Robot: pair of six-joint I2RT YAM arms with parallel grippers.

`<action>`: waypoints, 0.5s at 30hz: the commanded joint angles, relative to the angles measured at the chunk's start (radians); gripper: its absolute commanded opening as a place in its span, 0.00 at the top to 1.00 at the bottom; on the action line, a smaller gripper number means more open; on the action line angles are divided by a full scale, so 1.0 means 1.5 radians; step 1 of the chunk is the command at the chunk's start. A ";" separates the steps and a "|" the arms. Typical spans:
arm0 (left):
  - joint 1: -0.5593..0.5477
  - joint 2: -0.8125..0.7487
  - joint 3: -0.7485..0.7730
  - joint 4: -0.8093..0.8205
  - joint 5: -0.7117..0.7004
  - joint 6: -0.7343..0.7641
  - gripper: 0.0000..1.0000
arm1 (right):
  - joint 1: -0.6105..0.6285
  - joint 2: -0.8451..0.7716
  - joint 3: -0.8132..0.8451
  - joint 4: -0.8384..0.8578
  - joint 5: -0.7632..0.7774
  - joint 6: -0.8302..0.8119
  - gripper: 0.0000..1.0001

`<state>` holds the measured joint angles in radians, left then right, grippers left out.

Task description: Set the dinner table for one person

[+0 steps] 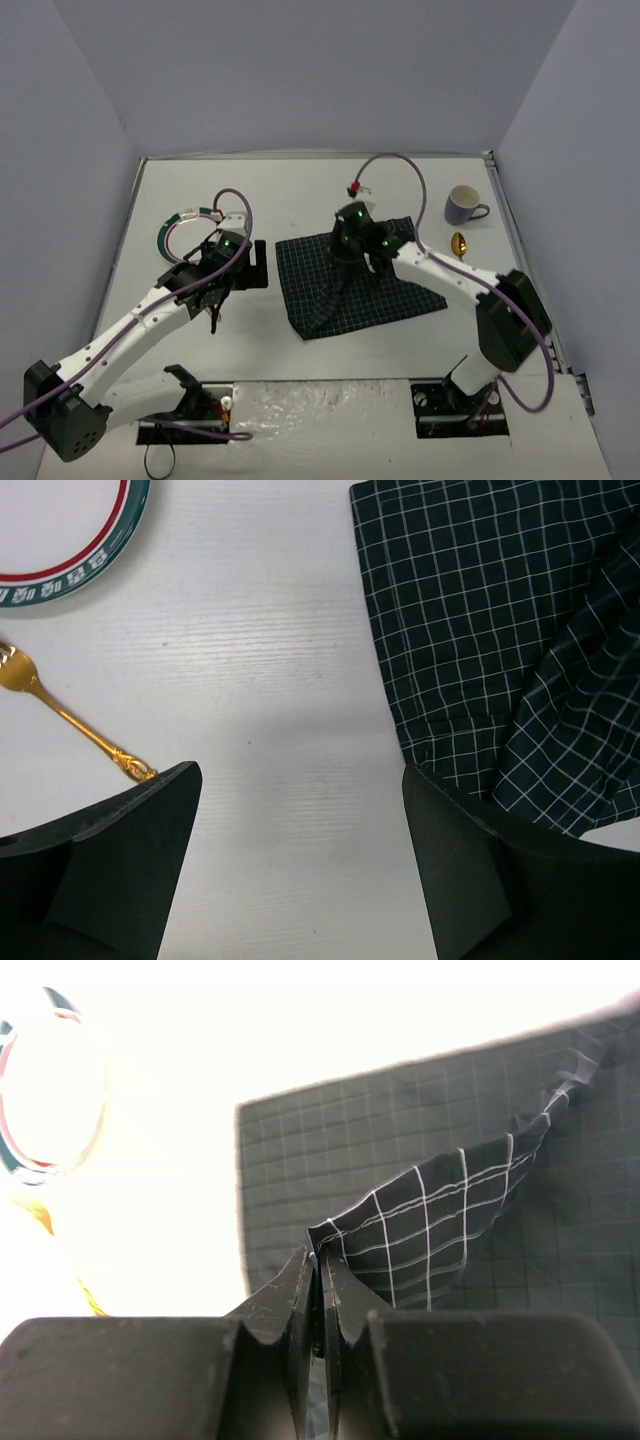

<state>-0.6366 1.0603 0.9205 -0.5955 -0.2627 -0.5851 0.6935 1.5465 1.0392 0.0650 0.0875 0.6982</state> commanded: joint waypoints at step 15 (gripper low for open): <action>0.021 -0.124 -0.122 0.014 0.061 -0.125 0.22 | 0.064 0.278 0.320 0.066 -0.103 -0.143 0.25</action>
<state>-0.6109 0.8701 0.7631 -0.6470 -0.2344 -0.7096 0.8012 2.0809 1.5234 0.1180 -0.0824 0.5673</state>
